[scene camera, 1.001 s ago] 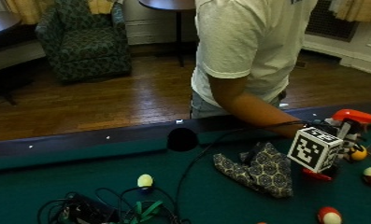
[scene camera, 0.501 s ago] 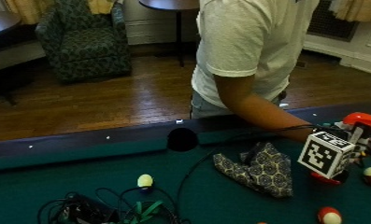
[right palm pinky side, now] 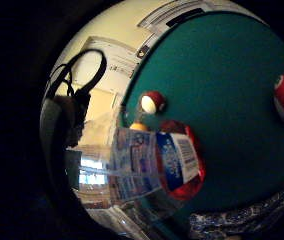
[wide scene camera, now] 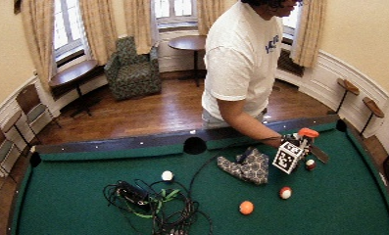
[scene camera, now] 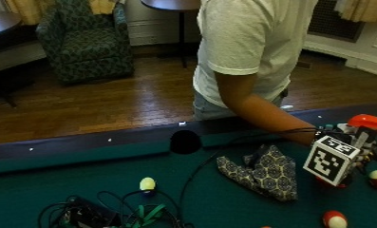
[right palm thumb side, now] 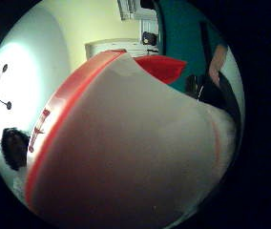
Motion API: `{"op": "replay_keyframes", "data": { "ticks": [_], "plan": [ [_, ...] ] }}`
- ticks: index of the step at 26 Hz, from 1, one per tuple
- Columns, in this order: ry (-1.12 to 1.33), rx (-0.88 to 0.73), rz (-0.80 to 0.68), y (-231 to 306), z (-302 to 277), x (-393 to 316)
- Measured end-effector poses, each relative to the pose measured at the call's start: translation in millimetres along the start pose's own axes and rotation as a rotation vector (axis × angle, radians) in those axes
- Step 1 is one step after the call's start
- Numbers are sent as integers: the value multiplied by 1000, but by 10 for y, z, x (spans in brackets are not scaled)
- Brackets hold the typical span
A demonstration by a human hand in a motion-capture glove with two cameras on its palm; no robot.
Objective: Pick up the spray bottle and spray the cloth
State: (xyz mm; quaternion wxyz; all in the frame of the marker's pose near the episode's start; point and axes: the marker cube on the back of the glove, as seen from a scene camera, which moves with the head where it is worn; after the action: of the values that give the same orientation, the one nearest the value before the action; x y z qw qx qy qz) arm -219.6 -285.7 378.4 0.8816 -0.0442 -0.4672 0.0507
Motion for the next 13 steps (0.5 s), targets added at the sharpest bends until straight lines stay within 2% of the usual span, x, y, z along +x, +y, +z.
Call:
{"op": "replay_keyframes", "data": {
  "ticks": [13],
  "plan": [
    [60, -109, 163, 348, -174, 161]
  ]
}}
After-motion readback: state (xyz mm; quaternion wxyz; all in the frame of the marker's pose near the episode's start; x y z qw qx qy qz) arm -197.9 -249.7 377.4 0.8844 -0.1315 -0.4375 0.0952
